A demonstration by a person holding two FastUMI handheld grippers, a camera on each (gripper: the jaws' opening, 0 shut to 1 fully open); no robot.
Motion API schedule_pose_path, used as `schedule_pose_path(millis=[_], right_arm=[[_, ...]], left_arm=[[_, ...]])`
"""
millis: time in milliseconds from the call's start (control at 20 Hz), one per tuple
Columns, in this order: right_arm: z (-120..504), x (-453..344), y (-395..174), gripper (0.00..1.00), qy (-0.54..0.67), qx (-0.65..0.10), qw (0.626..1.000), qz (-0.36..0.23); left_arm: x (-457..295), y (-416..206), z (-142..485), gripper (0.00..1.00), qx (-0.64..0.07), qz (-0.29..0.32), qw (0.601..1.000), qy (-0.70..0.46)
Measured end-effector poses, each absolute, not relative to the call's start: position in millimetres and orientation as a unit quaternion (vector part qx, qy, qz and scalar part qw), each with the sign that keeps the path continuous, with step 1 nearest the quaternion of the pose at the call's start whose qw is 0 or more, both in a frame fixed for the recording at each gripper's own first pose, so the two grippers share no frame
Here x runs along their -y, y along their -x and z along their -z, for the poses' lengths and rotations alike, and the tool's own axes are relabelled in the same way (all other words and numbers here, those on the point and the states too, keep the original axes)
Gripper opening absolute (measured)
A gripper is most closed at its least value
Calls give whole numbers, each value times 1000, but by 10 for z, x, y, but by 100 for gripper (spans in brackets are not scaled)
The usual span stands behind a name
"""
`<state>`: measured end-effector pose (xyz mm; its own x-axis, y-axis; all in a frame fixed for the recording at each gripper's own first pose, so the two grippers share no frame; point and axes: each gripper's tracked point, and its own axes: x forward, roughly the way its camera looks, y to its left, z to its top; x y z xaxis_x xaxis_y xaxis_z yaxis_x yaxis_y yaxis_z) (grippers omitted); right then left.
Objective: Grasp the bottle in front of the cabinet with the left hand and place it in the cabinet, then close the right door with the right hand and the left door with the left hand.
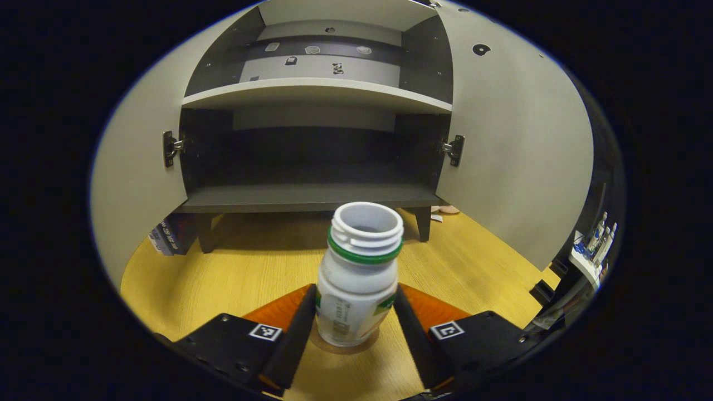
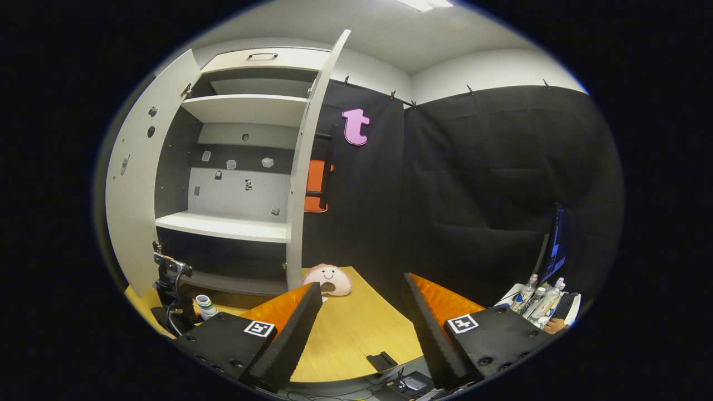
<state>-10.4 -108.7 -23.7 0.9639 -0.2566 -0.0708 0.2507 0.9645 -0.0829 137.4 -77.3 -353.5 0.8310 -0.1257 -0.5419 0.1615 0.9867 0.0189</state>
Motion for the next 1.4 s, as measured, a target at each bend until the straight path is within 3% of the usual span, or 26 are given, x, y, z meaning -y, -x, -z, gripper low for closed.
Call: schedule_pose_path(millis=[50,100,500,750,950,1250,1400], right_arm=[[248,1093,88,96,36,-42,991,125],[258,1097,65,96,35,-42,991,122],[202,1054,-127,96,14,-41,996,81],[145,1077,-157,96,7,-34,997,69],[96,1178,-118,96,1,-30,997,73],[72,1402,-38,96,-4,-29,995,94],[78,1514,18,96,0,-31,994,107]], left_arm=[[802,-1373,3508,73,-286,81,954,-28],[813,-1383,3446,72,-287,84,954,-26],[965,-1701,2094,72,-267,100,959,-13],[1116,-2159,973,71,-203,121,972,-14],[1023,-2659,322,71,-154,98,981,-58],[1021,-3374,-11,71,-125,75,987,-70],[1010,-3665,77,71,-145,68,985,-62]])
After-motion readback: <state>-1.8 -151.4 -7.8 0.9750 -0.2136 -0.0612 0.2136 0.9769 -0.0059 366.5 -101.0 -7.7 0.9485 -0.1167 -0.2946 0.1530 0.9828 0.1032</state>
